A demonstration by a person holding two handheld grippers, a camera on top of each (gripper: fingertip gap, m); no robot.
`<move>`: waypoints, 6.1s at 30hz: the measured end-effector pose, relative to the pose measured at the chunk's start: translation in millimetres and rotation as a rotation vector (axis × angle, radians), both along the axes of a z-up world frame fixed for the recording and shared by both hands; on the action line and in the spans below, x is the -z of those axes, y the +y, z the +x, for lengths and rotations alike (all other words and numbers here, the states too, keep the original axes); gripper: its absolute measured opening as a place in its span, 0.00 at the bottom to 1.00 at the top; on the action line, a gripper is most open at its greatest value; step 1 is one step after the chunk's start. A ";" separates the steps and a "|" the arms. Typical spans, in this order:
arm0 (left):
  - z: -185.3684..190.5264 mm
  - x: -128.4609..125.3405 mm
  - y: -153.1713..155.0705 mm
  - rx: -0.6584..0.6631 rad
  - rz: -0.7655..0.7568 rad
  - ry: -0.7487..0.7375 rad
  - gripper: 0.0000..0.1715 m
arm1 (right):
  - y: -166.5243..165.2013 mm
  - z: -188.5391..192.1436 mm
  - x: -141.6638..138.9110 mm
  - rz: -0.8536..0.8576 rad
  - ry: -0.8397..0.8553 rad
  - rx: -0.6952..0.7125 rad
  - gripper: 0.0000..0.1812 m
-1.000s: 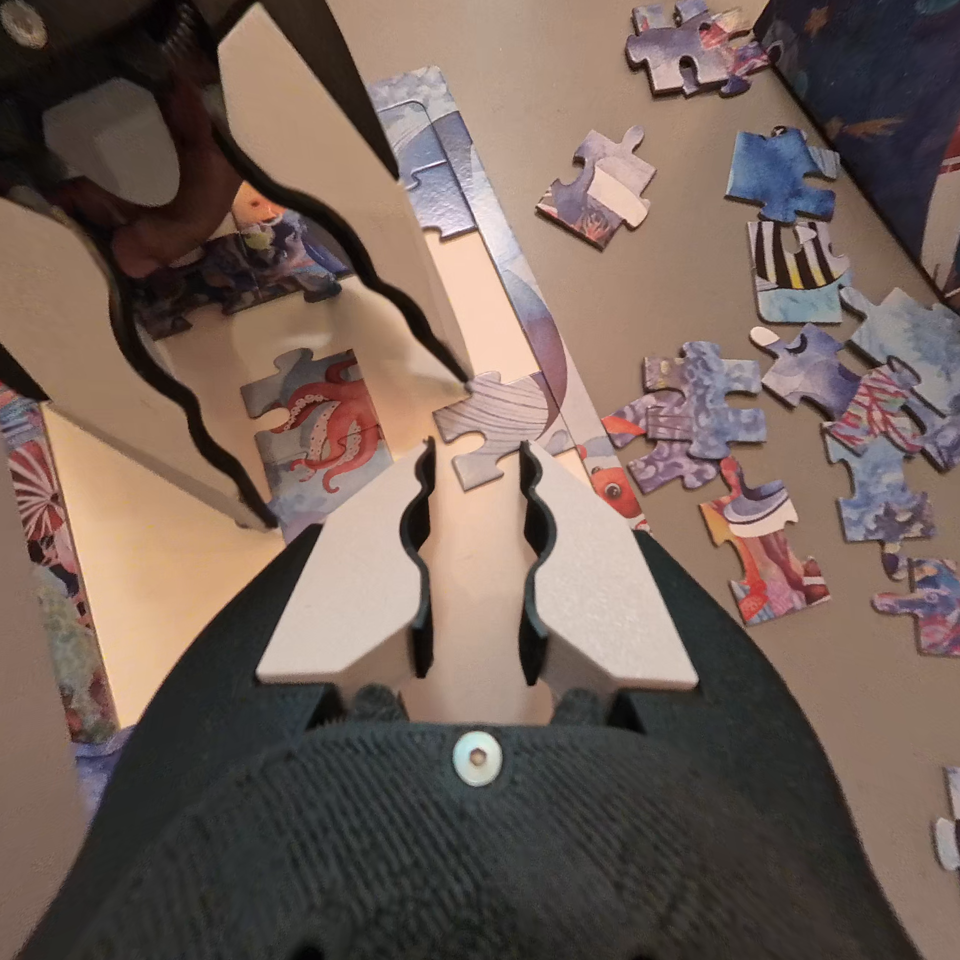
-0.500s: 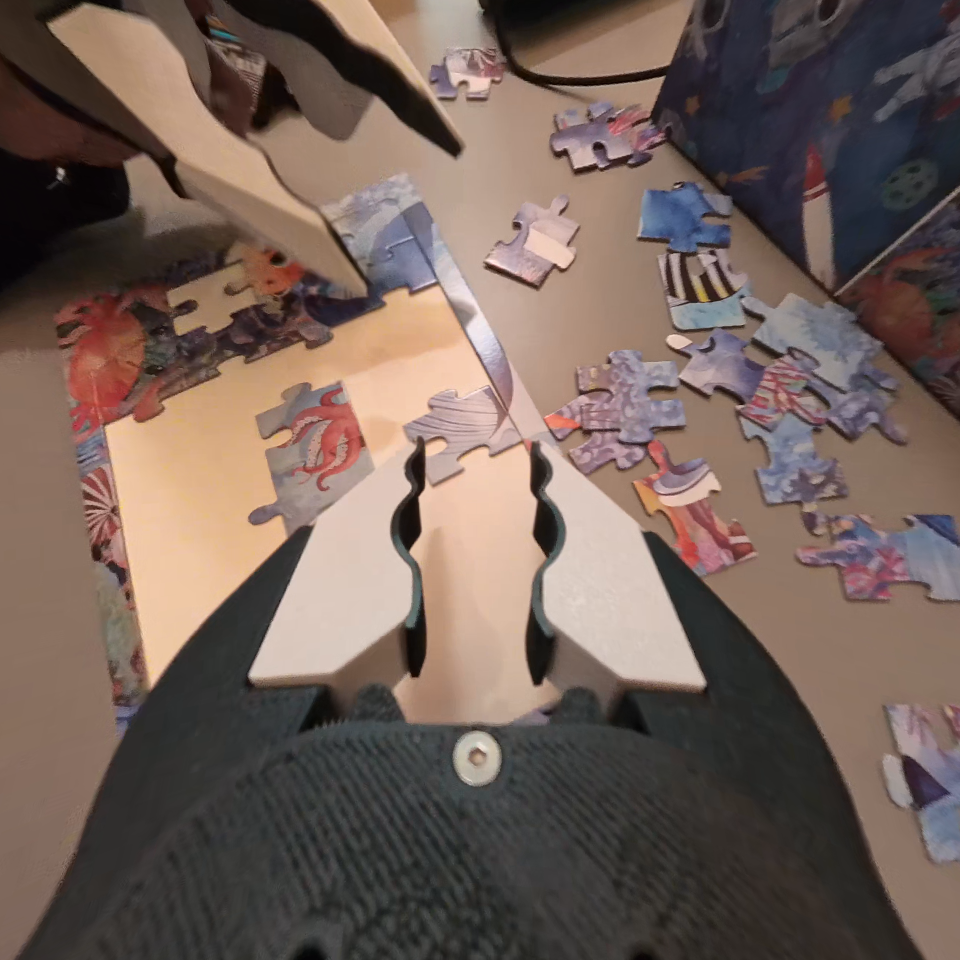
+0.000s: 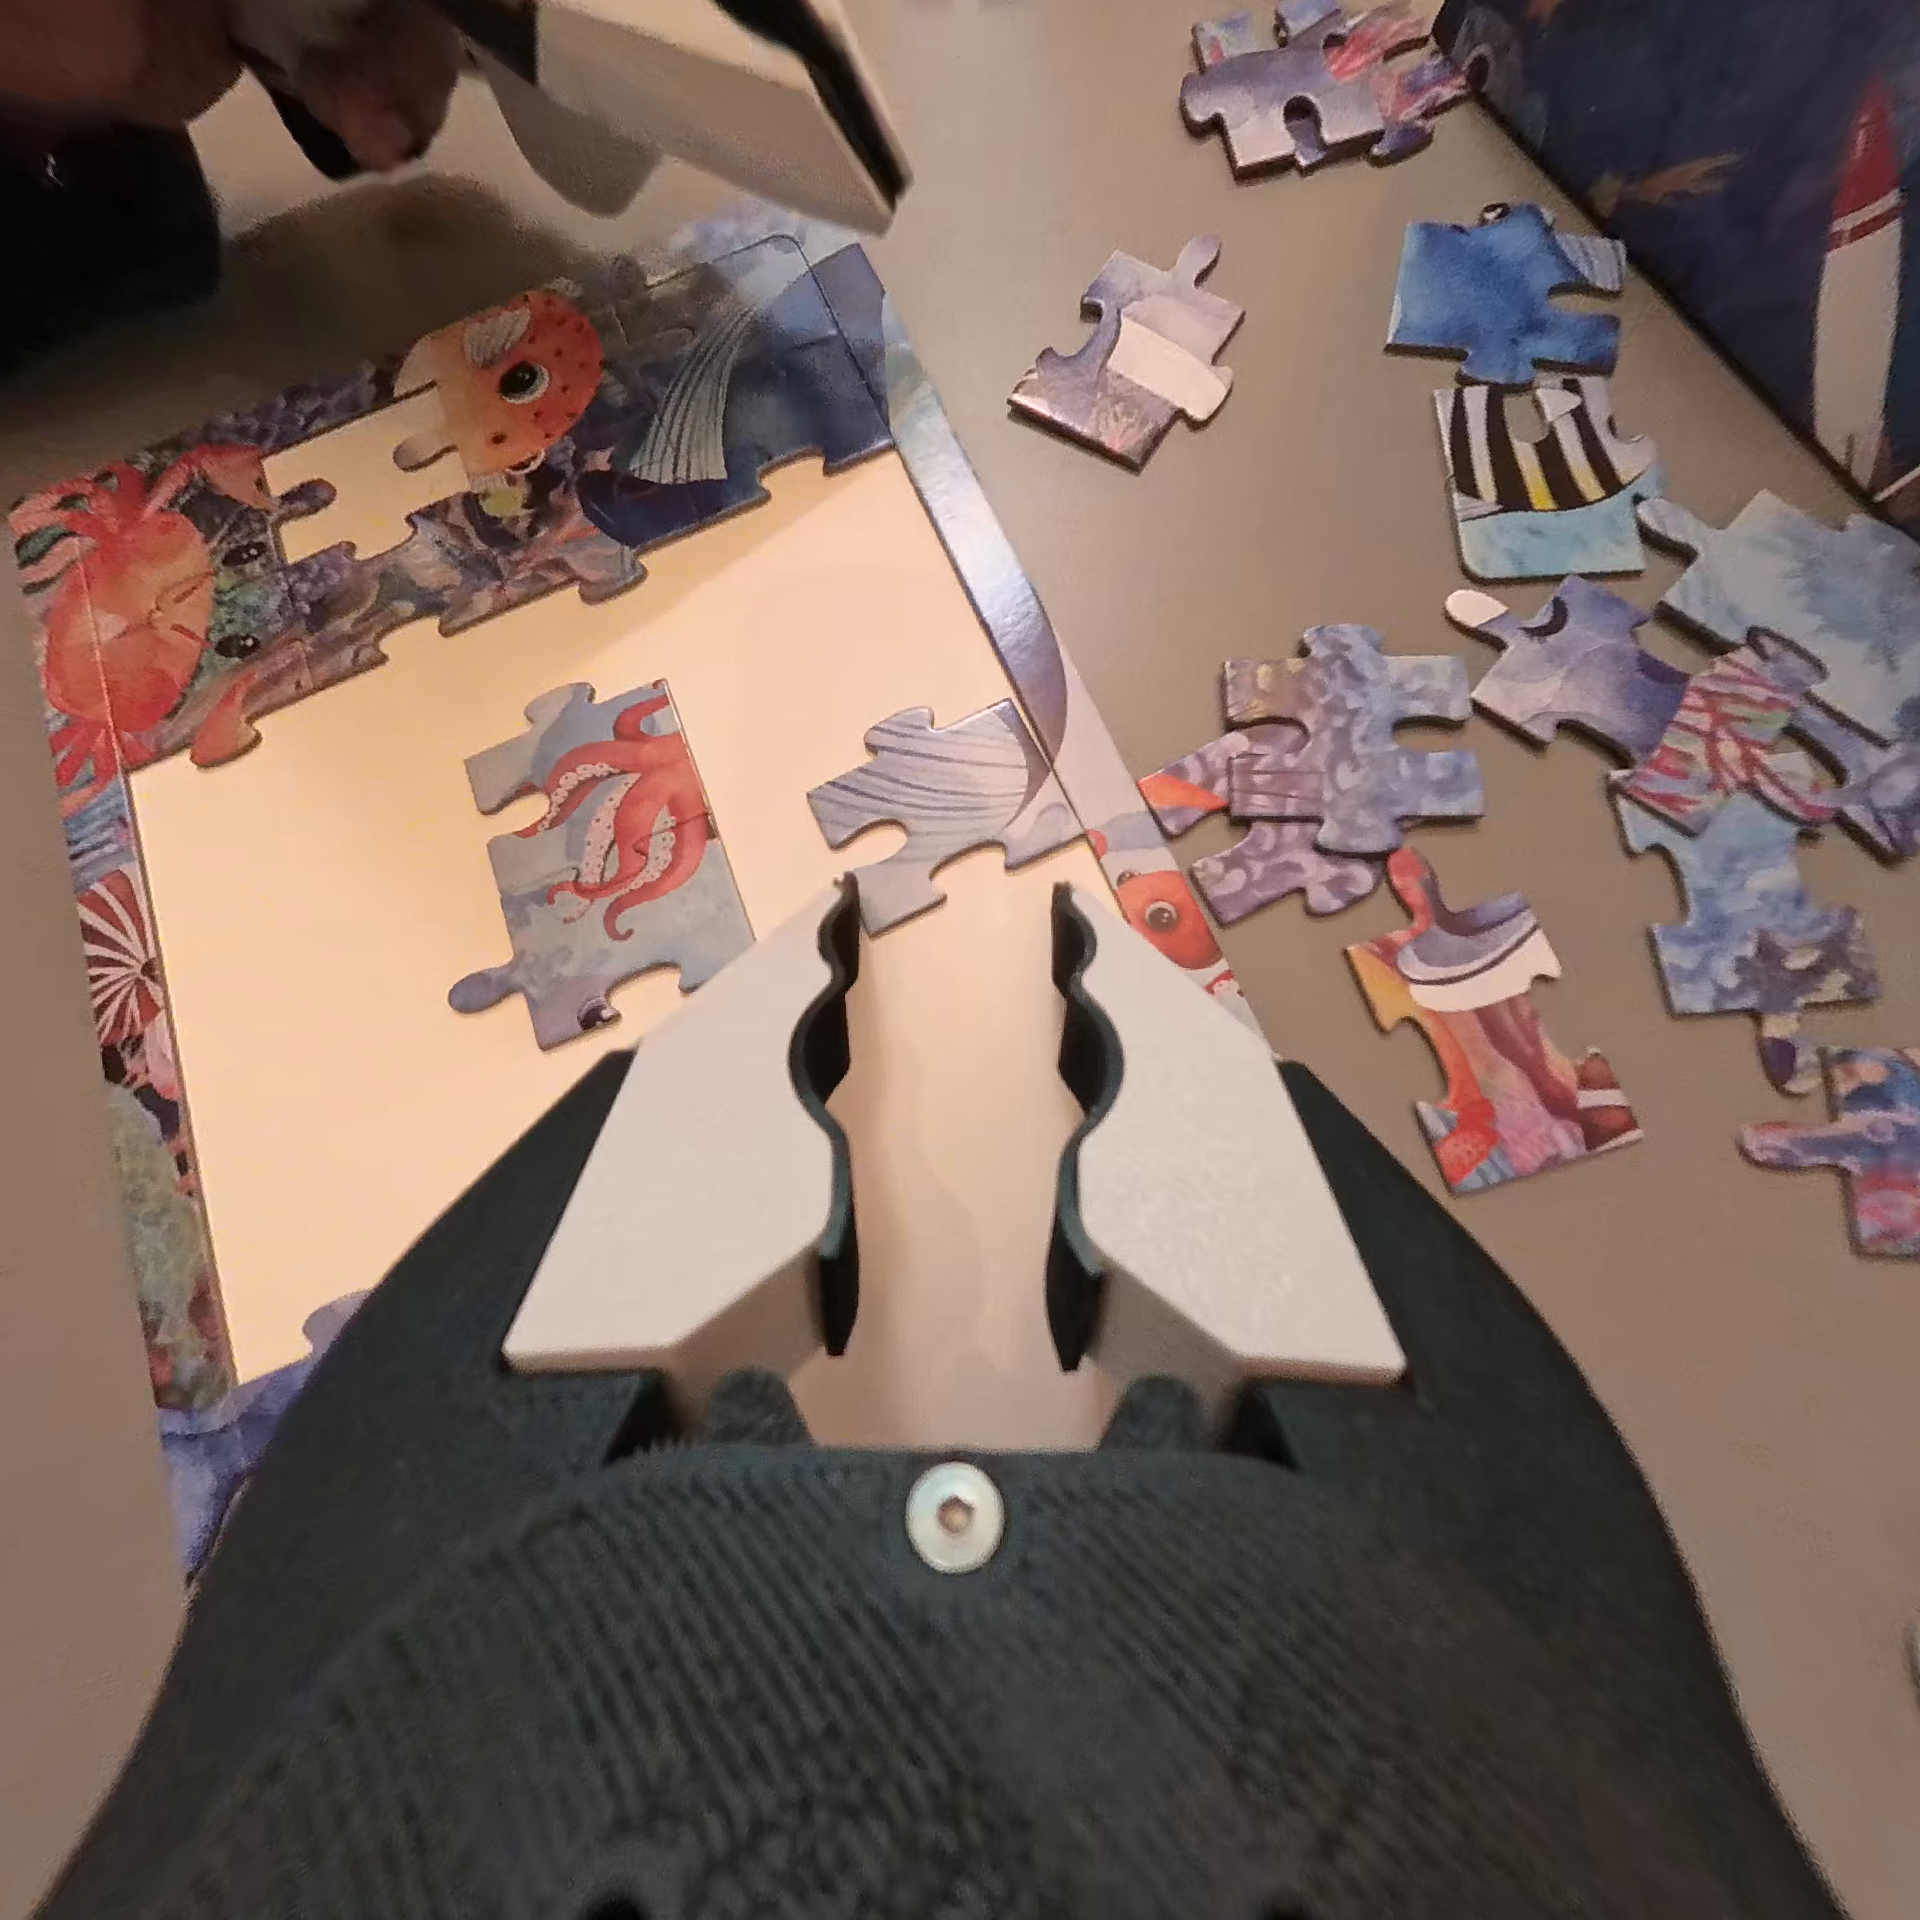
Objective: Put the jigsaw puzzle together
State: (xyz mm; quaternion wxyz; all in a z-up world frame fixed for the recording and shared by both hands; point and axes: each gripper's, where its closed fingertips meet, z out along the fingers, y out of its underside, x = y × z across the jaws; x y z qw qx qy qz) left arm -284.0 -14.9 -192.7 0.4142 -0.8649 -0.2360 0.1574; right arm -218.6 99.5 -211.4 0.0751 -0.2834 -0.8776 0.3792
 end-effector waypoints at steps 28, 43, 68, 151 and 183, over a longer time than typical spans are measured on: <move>-5.6 -0.3 0.1 -0.041 -0.005 0.023 0.06 | 76.6 -32.6 -133.5 -0.304 0.505 0.287 0.13; -14.0 -27.0 -3.9 -0.086 0.225 0.035 0.01 | 173.9 -37.4 -158.3 -0.551 0.575 0.550 0.08; -3.3 -28.2 5.9 -0.018 0.202 0.073 0.02 | 175.7 -44.8 -135.9 -0.404 0.573 0.561 0.10; 79.0 -31.3 72.9 0.379 0.156 0.149 0.14 | 31.3 6.6 -78.0 -0.582 0.060 0.173 0.02; 32.9 -58.7 34.4 0.131 0.257 0.191 0.11 | 85.4 -20.6 -14.7 -0.083 0.128 0.318 0.18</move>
